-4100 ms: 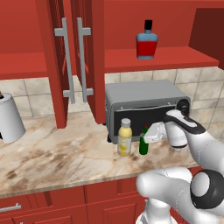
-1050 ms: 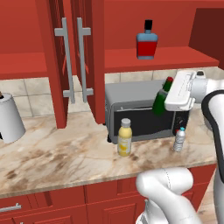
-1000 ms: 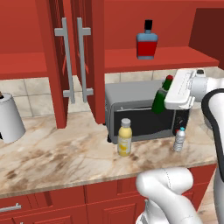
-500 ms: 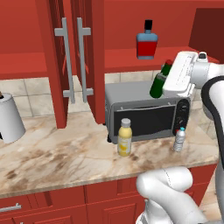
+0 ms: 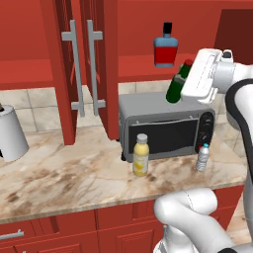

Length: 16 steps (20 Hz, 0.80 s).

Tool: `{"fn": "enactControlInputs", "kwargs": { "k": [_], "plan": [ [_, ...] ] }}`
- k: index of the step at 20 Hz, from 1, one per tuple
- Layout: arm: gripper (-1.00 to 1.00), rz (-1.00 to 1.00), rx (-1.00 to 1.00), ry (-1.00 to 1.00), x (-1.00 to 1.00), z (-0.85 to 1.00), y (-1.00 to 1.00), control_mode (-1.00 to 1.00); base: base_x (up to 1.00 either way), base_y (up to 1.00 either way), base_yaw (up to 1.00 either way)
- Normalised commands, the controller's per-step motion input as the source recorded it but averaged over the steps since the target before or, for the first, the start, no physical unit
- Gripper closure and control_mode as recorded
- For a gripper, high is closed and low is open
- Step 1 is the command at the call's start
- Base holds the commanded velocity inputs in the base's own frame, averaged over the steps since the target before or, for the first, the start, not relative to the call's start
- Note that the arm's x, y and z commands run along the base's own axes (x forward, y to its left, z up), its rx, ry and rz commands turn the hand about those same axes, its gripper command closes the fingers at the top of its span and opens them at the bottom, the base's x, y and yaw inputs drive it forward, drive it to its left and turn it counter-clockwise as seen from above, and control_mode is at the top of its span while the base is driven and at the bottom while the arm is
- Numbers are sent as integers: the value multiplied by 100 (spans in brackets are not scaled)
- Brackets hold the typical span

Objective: Sort all alcoholic drinks to one cabinet, and non-alcoholic drinks to the other.

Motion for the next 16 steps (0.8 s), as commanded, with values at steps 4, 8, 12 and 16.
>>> {"fn": "enactControlInputs", "kwargs": {
  "k": [4, 8, 12, 16],
  "plan": [
    [100, 2, 0, -6, 0, 2, 8, -100, 0, 0, 0],
    [100, 3, 0, -5, 0, 17, 4, -100, 0, 0, 0],
    [100, 4, 0, -1, 5, 23, 8, -100, 0, 0, 0],
    [100, 4, 0, 0, 20, 11, 11, -100, 0, 0, 0]
  ]
}}
